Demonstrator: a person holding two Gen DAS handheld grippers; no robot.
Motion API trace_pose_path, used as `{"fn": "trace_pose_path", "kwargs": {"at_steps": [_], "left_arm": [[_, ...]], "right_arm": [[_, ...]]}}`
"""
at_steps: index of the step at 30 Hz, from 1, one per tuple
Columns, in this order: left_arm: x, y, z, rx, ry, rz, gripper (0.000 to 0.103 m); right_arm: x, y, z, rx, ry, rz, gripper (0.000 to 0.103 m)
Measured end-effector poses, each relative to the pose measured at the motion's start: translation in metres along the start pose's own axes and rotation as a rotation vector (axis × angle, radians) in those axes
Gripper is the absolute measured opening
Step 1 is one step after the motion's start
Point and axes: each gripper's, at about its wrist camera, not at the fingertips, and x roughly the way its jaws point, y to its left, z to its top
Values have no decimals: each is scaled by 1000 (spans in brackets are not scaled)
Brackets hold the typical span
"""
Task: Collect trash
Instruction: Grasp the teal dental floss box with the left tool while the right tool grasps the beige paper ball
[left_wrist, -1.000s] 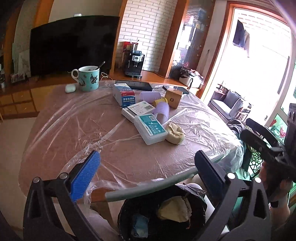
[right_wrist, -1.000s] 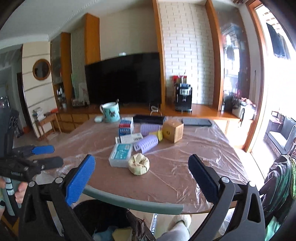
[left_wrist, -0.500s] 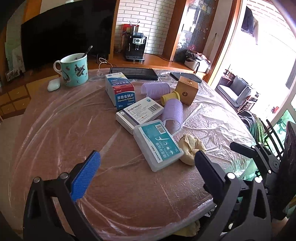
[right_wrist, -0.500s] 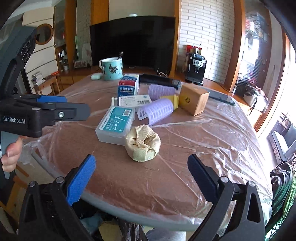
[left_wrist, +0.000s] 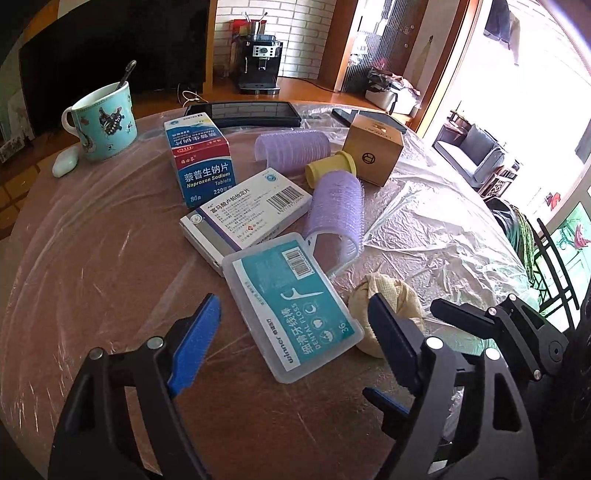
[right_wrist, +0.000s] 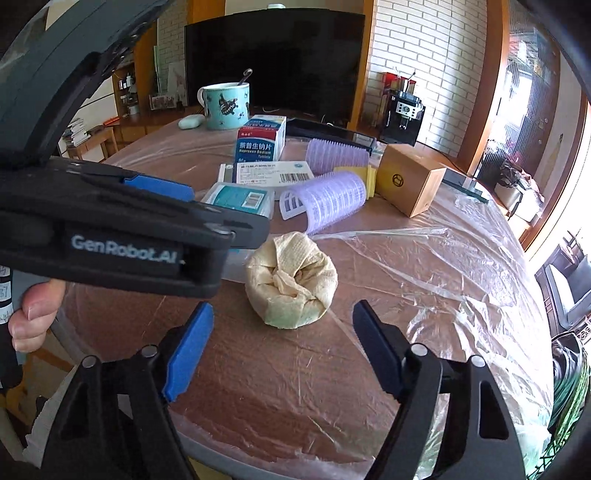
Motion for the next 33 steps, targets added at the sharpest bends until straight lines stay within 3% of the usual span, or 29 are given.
{"fn": "trace_pose_path", "kwargs": {"at_steps": [4, 9, 16, 22, 28, 33], "left_arm": [[9, 5, -1, -25, 20, -22, 79], [7, 10, 1, -30, 20, -39, 73], [5, 18, -1, -27, 14, -26, 73], [9, 5, -6, 46, 24, 42, 73], [10, 0, -6, 73, 23, 87, 59], [2, 1, -8, 72, 18, 76, 56]], "right_arm": [[6, -3, 1, 37, 9, 36, 68], [7, -6, 5, 34, 5, 19, 42], [3, -14, 2, 46, 3, 5, 38], [2, -17, 2, 45, 4, -7, 38], [0, -20, 2, 57, -3, 7, 38], [-8, -26, 4, 95, -27, 31, 36]]}}
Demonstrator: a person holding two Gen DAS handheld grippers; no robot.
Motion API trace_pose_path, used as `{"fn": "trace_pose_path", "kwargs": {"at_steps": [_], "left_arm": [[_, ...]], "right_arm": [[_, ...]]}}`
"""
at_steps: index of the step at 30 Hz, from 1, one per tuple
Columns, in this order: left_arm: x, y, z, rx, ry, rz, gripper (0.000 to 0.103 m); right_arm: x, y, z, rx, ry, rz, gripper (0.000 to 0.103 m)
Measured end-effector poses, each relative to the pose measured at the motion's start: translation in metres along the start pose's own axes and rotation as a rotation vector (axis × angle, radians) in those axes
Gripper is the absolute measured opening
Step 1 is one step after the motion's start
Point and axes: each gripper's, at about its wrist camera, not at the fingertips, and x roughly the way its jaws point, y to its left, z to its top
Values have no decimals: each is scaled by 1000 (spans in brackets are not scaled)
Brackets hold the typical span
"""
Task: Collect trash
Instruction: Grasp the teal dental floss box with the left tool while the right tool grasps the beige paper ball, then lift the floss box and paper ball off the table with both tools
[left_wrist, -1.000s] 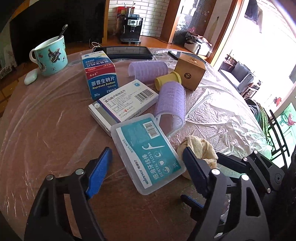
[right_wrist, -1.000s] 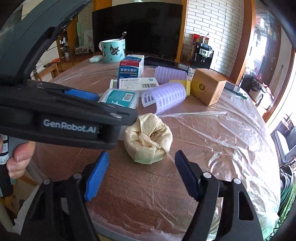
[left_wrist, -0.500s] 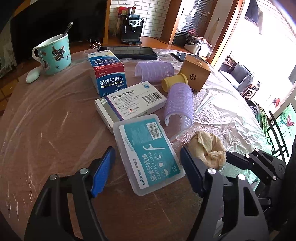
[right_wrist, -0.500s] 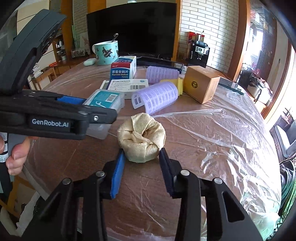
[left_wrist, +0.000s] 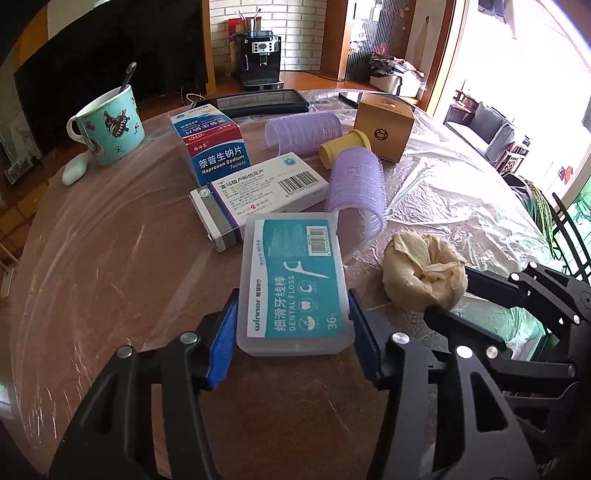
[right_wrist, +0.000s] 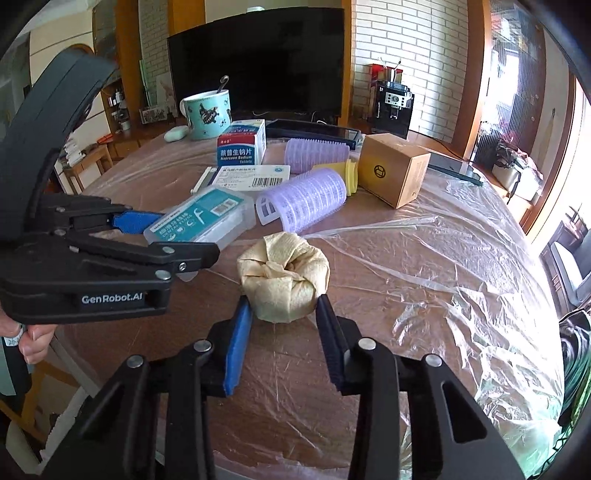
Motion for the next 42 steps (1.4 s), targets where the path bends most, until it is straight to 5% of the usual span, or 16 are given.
{"fn": "trace_pose_path", "kwargs": {"at_steps": [26, 28, 30, 42], "left_arm": [[-51, 7, -33, -67, -75, -109, 56], [-52, 8, -35, -70, -76, -108, 56], [-51, 8, -35, -72, -74, -108, 56], [-39, 12, -36, -87, -56, -111, 56]], "right_arm": [[-18, -3, 0, 70, -33, 78, 30], [-16, -1, 0, 56, -20, 64, 31], [-13, 0, 0, 53, -13, 48, 49], [10, 21, 7, -18, 23, 37, 49]]}}
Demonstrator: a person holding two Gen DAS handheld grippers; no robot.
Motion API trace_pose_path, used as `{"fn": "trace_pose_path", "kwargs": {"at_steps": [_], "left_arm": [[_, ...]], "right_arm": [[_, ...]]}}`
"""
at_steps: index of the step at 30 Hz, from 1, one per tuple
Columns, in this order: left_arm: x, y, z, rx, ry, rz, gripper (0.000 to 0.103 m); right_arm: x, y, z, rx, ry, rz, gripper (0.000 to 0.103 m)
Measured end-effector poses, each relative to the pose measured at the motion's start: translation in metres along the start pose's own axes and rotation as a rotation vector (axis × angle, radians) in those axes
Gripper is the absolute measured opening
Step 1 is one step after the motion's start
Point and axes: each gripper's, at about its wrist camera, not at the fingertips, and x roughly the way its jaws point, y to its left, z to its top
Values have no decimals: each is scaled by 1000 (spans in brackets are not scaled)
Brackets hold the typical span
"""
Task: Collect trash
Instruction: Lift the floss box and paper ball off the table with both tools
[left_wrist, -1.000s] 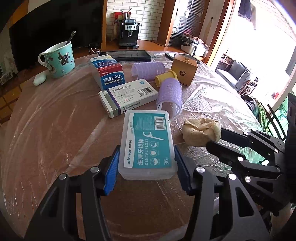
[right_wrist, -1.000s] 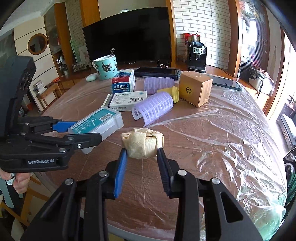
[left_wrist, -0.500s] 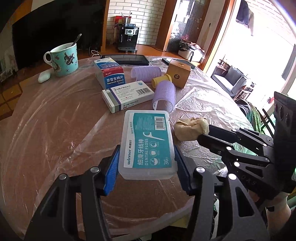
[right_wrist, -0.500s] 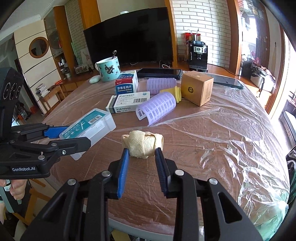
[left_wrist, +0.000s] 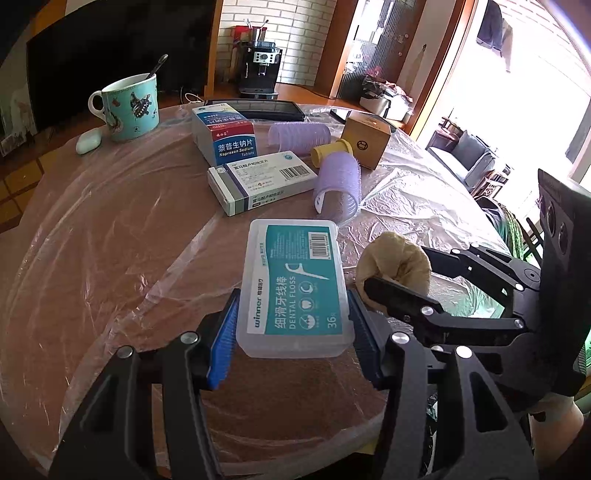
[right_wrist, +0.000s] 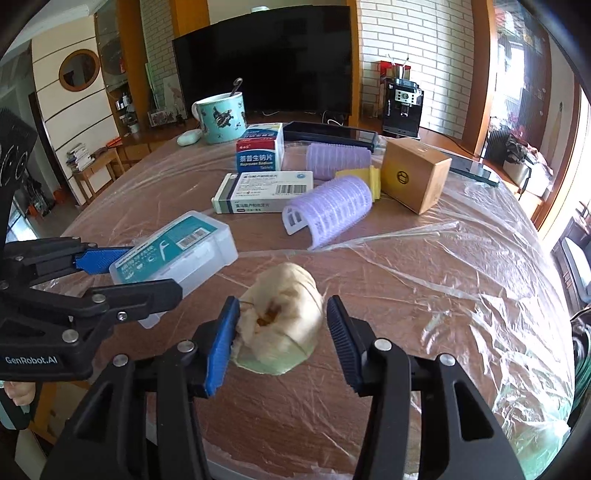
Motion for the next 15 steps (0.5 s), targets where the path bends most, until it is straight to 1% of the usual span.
{"fn": "trace_pose_path", "kwargs": {"at_steps": [2, 4, 5, 10, 12, 14, 15], "left_arm": [[1, 1, 0, -1, 1, 0, 56], [0, 1, 0, -1, 0, -1, 56], [0, 0, 0, -2, -1, -1, 56], [0, 3, -2, -8, -1, -2, 56], [-1, 4, -3, -11, -2, -3, 56], [-1, 5, -4, -14, -2, -4, 56], [-1, 5, -5, -14, -2, -4, 56]], "right_arm": [[3, 3, -1, -7, 9, 2, 49], [6, 3, -2, -1, 14, 11, 47], [6, 3, -3, 3, 11, 21, 40], [0, 4, -1, 8, -22, 49, 36], [-4, 3, 0, 9, -39, 49, 29], [-6, 2, 3, 13, -41, 67, 23], [-6, 2, 3, 12, -38, 75, 22]]}}
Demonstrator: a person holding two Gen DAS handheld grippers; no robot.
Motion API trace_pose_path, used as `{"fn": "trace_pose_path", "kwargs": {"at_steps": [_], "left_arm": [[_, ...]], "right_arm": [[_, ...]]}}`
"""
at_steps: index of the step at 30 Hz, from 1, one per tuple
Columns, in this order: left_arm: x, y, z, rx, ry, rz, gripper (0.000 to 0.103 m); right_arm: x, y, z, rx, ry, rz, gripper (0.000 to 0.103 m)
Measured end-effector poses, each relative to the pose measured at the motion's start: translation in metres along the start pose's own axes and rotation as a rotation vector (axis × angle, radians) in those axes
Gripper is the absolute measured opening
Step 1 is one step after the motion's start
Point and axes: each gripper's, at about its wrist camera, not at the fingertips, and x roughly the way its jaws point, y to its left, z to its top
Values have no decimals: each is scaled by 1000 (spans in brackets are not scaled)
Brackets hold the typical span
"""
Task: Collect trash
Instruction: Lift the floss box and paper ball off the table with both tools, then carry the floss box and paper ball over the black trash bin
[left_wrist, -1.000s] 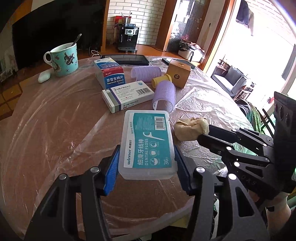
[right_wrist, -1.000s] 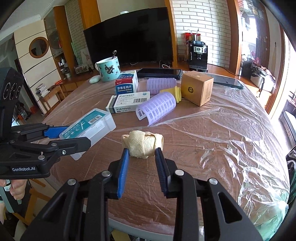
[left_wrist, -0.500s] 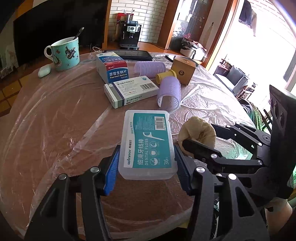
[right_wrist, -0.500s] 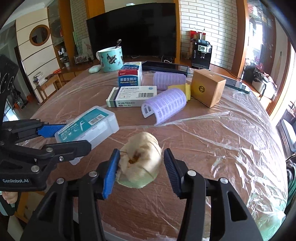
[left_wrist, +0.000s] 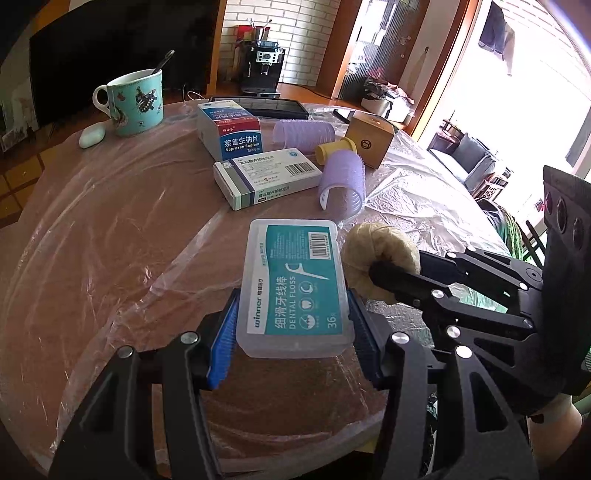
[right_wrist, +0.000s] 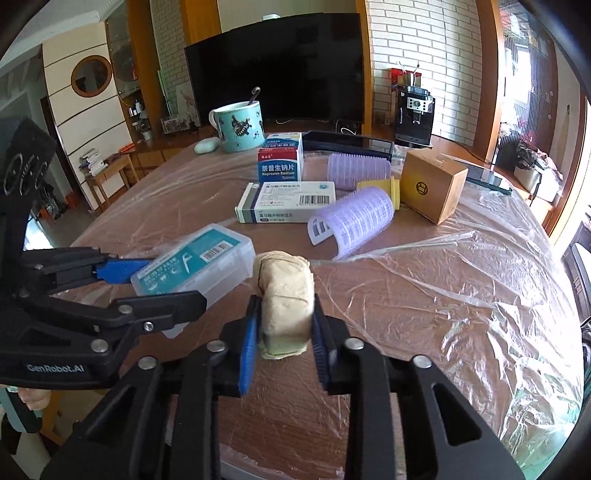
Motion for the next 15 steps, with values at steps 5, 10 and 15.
{"fn": "trace_pose_path", "kwargs": {"at_steps": [5, 10, 15], "left_arm": [[-2, 2, -3, -2, -6, -2, 56], [-8, 2, -5, 4, -15, 3, 56], [-18, 1, -8, 11, -32, 1, 56]], "right_arm": [[-4, -1, -1, 24, -6, 45, 22], [-12, -3, -3, 35, -16, 54, 22], [-24, -8, -4, 60, -29, 78, 22]]}}
